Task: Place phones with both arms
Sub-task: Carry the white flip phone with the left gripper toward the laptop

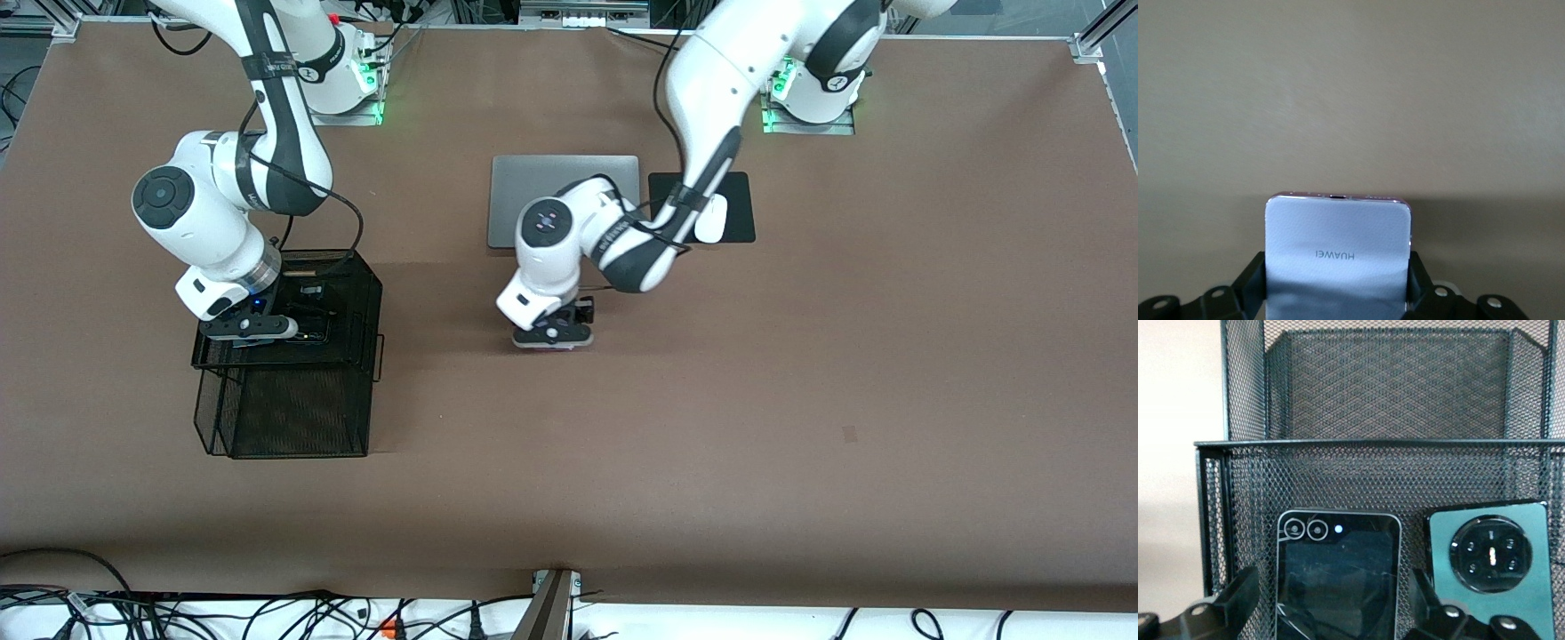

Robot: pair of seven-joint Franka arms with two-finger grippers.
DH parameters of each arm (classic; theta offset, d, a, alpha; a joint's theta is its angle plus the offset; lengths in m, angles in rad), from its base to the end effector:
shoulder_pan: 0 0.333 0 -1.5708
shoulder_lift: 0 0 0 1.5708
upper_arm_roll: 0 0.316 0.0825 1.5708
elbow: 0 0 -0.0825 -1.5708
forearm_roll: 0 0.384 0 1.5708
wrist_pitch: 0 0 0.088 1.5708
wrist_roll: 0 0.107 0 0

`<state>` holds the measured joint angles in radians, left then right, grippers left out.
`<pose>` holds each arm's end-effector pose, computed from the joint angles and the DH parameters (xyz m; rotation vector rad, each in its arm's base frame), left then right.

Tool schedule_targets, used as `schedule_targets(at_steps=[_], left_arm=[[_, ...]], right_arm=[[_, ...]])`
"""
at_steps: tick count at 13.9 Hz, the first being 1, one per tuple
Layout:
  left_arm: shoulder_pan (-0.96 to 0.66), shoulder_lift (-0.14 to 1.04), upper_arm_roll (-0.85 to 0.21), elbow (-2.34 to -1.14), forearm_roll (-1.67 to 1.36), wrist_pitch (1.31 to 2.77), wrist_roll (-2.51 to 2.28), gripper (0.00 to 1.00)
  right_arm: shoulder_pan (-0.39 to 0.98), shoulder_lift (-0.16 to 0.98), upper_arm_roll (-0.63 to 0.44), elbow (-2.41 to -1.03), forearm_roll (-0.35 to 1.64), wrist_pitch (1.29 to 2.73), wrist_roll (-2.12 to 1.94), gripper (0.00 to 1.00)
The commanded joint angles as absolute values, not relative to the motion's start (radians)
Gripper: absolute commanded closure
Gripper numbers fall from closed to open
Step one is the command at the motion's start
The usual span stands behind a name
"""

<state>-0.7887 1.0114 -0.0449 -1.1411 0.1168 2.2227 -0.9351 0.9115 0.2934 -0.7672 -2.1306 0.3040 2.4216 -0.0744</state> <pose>0.5304 -0.5627 0.1886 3.1189 0.0879 0.1405 0.5686 0.0930 0.3152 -3.1252 -0.0450 -0.1522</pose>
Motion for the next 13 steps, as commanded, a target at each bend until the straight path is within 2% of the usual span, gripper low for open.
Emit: schedule_targets(at_steps=[1, 2, 4, 6, 7, 8, 11, 13], left_arm=[[-0.818, 1.068, -0.015, -1.062, 0.124, 2.207, -0.960, 0.81], [-0.822, 1.069, -0.015, -1.062, 0.124, 2.220, -0.978, 0.61], [-0.830, 1.074, -0.009, -1.062, 0.126, 2.224, -0.992, 0.43], [-0.830, 1.072, -0.009, -1.062, 0.126, 2.224, -1.002, 0.33], [-0.830, 1.072, -0.006, -1.062, 0.126, 2.224, -1.014, 0.13], [-0.831, 1.071, -0.005, -1.062, 0.126, 2.224, -1.022, 0.00], [-0.825, 1.049, 0.001, -1.061, 0.126, 2.214, -1.022, 0.00], [-0.798, 0.993, 0.009, -1.066, 0.120, 2.174, -1.011, 0.00]], right_arm=[[0.917, 0.272, -0.772, -2.111, 0.321, 2.418, -0.071, 0.01], [0.917, 0.268, -0.773, -2.096, 0.321, 2.415, -0.078, 0.01], [0.917, 0.265, -0.779, -2.066, 0.321, 2.373, -0.080, 0.01], [0.916, 0.265, -0.791, -2.037, 0.319, 2.333, -0.084, 0.01], [0.916, 0.265, -0.793, -2.030, 0.319, 2.327, -0.086, 0.01], [0.916, 0.265, -0.795, -2.022, 0.319, 2.316, -0.084, 0.01], [0.911, 0.265, -0.795, -1.987, 0.316, 2.274, -0.080, 0.01], [0.908, 0.271, -0.795, -1.938, 0.316, 2.206, -0.077, 0.01]])
